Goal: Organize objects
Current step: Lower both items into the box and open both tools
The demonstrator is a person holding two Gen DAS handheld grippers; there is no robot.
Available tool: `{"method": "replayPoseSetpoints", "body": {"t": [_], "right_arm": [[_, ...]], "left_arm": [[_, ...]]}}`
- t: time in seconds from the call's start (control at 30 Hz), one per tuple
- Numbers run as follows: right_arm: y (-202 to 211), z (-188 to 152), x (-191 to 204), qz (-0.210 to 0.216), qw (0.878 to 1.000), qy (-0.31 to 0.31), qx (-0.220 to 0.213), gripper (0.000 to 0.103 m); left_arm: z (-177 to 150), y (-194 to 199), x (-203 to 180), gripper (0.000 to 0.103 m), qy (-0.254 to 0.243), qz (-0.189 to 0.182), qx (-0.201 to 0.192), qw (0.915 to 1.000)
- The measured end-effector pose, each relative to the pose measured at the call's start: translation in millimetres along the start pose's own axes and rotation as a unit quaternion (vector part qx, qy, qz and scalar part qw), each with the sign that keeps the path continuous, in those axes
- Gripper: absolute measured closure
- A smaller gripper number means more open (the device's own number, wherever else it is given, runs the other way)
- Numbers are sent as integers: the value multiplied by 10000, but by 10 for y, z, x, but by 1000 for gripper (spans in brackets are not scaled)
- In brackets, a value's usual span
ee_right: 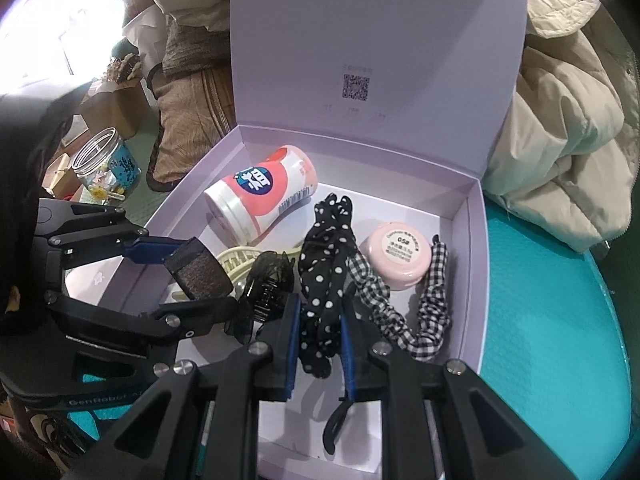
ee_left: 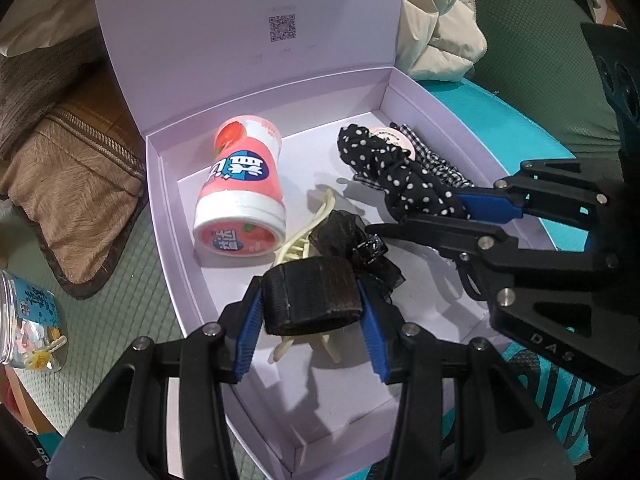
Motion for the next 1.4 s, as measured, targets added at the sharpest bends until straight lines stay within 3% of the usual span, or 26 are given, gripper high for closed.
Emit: {"method": "replayPoseSetpoints", "body": {"t": [0.4, 0.7, 1.4], "right_arm": [[-74, -33, -13, -84, 9999, -20, 109, 84], [-6, 9, -47, -185, 9998, -30, 67, 72], [679, 195, -296, -589, 9970, -313, -403, 58]], "left_arm": [[-34, -3, 22, 59, 38, 67, 27, 10000], [-11, 62, 32, 55, 73, 181, 3, 9998], [257, 666, -179, 50, 17, 220, -658, 9976]]}}
Point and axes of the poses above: each gripper's, at about its wrist camera, not at the fingertips, and y roughly against the way its jaws point, x to its left, z to its top, the point moved 10 cm from there along -y, roughly the way its jaws point, and after that the axes turned 12 degrees about -z, right-handed, at the moved point
